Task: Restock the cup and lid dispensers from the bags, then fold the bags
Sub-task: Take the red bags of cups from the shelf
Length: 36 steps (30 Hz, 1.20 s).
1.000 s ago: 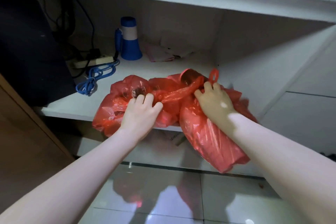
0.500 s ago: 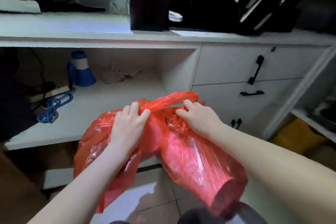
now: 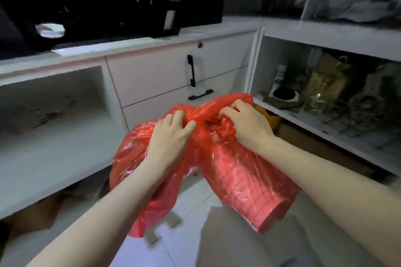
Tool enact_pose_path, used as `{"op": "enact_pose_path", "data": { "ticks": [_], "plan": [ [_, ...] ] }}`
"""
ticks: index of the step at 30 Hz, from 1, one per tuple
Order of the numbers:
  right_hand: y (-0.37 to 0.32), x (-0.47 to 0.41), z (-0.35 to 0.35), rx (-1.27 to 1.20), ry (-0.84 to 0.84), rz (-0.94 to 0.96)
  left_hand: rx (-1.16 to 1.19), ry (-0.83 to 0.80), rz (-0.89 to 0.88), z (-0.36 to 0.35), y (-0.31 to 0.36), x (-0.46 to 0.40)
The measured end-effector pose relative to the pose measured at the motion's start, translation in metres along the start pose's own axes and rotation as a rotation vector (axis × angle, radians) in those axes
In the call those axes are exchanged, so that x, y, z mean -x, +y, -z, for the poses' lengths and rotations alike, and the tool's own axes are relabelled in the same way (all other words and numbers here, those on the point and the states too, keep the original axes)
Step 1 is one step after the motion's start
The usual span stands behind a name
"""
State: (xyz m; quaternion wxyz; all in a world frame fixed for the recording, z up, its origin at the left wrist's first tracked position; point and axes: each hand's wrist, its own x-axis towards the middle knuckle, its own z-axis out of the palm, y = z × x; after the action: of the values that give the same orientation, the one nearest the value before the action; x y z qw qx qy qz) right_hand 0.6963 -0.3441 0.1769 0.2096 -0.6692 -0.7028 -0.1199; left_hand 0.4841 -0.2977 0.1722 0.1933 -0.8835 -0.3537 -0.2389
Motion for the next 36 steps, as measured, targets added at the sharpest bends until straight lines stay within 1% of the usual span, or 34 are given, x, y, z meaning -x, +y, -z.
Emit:
{"op": "enact_pose_path", "data": {
  "ticks": [3,6,10,12,15,18,20,24,27,30,36],
  "plan": [
    [0.061,-0.007,0.019,-0.032,0.031,-0.075,0.063,-0.047,-0.056,-0.014,0.031,-0.072],
    [0.114,-0.029,0.062,-0.005,0.06,-0.14,0.114,-0.087,-0.099,-0.01,0.058,-0.15],
    [0.176,-0.068,0.153,0.011,0.091,-0.225,0.176,-0.052,-0.136,0.033,0.093,-0.264],
    [0.206,-0.091,0.208,0.016,0.118,-0.253,0.188,-0.035,-0.132,0.062,0.11,-0.324],
    [0.252,-0.123,0.283,0.008,0.171,-0.305,0.266,0.027,-0.1,0.104,0.136,-0.408],
    [0.295,-0.152,0.339,0.018,0.216,-0.323,0.327,0.074,-0.076,0.131,0.161,-0.48],
    [0.321,-0.168,0.362,0.033,0.237,-0.337,0.389,0.105,-0.047,0.139,0.176,-0.519],
    [0.375,-0.187,0.376,0.06,0.299,-0.411,0.493,0.148,0.021,0.125,0.203,-0.577],
    [0.417,-0.198,0.369,0.019,0.332,-0.524,0.548,0.134,0.025,0.094,0.218,-0.61],
    [0.455,-0.215,0.358,-0.03,0.36,-0.655,0.616,0.102,-0.012,0.058,0.227,-0.649],
    [0.527,-0.243,0.344,-0.009,0.445,-0.887,0.741,0.056,-0.117,-0.01,0.24,-0.742]
  ]
}}
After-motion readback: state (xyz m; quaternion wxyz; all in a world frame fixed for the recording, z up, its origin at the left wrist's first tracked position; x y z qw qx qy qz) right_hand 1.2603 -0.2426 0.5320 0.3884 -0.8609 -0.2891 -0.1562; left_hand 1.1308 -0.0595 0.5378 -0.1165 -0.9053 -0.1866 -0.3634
